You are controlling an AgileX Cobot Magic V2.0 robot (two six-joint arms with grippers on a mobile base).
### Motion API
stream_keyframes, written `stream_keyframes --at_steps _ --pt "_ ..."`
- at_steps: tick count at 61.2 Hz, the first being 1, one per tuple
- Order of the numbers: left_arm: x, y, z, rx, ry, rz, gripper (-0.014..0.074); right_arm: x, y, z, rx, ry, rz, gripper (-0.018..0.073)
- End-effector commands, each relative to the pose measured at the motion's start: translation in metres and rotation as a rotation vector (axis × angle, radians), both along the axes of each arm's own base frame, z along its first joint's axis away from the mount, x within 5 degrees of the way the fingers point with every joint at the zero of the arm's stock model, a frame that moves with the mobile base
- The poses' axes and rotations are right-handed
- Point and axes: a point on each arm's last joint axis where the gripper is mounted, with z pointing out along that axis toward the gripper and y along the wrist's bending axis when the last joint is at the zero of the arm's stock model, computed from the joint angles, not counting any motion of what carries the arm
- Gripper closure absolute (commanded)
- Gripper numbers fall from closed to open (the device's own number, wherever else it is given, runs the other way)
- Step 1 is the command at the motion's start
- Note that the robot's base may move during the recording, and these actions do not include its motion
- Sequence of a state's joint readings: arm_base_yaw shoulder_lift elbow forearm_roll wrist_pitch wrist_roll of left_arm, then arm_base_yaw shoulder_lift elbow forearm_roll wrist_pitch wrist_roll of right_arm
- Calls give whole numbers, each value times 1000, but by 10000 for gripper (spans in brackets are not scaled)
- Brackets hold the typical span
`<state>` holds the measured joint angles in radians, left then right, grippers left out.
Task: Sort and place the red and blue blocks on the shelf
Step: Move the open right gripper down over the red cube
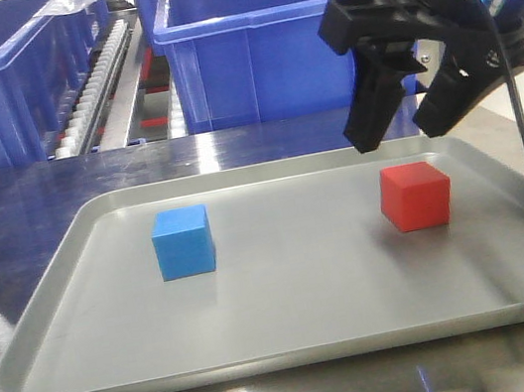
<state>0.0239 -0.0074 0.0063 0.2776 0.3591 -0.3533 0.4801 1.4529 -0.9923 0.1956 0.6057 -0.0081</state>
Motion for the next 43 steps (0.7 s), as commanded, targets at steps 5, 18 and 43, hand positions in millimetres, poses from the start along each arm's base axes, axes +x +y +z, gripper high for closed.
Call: stream_keyframes --at_steps 5,18,43 --pt "1 -2 -3 -2 -45 -17 475 2 1 21 48 -78 -6 -3" --pt "1 -2 -3 -2 -45 -17 475 4 1 20 39 -86 -3 -36" --pt "1 -2 -3 -2 -45 -17 475 13 5 0 -5 -46 4 -36"
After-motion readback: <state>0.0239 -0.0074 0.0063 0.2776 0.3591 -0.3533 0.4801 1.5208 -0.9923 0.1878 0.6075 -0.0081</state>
